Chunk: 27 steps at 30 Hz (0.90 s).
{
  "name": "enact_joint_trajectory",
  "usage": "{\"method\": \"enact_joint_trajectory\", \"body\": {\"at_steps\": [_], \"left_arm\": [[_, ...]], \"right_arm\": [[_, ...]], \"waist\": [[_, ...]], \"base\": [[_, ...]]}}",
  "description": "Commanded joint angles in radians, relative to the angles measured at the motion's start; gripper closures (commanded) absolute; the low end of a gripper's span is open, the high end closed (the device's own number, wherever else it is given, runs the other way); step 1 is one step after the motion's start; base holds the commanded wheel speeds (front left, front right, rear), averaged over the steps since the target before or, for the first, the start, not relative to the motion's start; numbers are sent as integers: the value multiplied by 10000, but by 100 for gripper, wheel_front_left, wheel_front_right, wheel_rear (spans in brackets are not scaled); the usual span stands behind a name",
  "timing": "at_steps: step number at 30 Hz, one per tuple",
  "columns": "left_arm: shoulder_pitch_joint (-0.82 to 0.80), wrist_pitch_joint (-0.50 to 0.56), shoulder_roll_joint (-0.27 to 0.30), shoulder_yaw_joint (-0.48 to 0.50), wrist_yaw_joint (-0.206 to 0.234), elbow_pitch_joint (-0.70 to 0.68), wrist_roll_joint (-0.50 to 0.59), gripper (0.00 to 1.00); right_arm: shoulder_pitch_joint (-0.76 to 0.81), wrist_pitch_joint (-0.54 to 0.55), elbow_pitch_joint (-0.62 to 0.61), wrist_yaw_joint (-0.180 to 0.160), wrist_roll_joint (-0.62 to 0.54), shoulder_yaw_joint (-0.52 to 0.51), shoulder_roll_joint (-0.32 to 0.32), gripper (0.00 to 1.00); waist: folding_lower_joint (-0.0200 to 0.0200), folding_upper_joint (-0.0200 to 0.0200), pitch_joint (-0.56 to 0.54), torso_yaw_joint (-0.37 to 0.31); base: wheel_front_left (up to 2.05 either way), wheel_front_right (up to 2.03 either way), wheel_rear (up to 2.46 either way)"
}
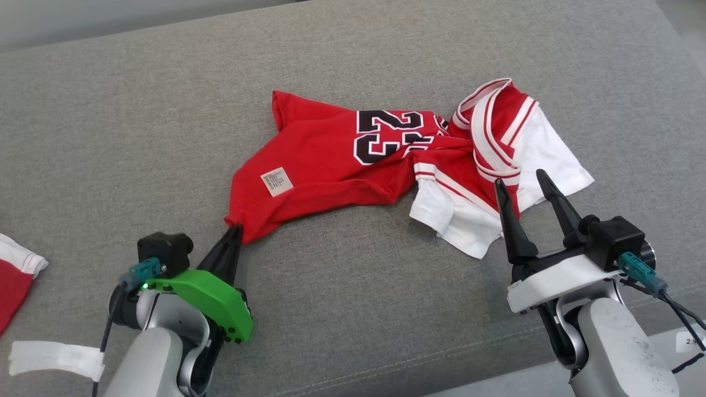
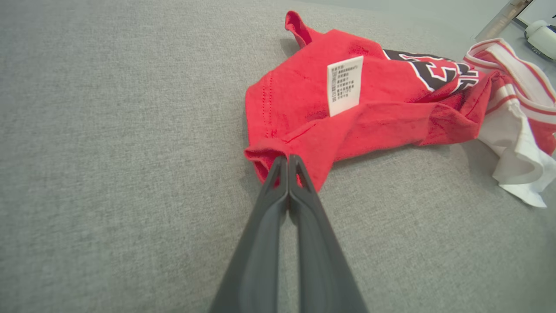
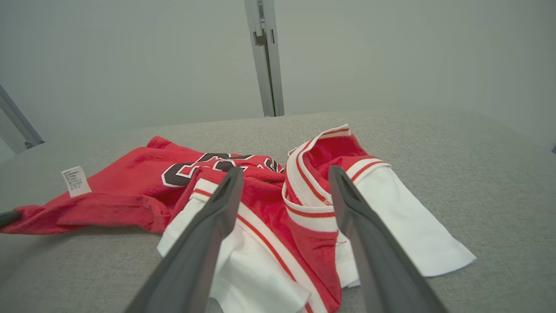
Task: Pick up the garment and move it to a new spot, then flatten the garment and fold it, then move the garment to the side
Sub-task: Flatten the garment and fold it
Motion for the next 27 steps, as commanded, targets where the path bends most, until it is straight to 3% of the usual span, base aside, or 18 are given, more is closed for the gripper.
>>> {"method": "enact_joint_trajectory", "body": {"at_steps": [1,10,11,12,13,18,27], "left_arm": [[459,92,-54,-64,65,-310,-118,100],[1316,188,-167,-296,32,-382,-453,100],[1382,223,-182,-298,25,-311,-522,89],[1444,218,-246,-256,18,-223,-644,39],[1465,233,-222,-266,26,-122,-611,0],[1616,-104,-233,55,364,135,-784,0],[1236,-1870,16,1114,1585,-993,-302,0]], "right_arm": [[115,-36,11,-14,-81,-12,-111,0],[144,124,-75,-14,-38,66,-255,0],[161,154,-80,-14,-26,68,-276,0],[178,170,-89,-14,-15,65,-286,0],[193,203,-105,-14,-7,46,-298,0],[316,281,-190,-14,47,-166,-310,0],[567,345,-402,-14,-147,-792,-181,0]], "waist": [[0,0,-107,423],[0,0,-202,833],[0,0,-221,859],[0,0,-236,878],[0,0,-254,899],[0,0,-375,950],[0,0,-626,1000]], "base": [[0,0,0],[0,0,0],[0,0,0],[0,0,0],[0,0,0],[0,0,0],[0,0,0]]}}
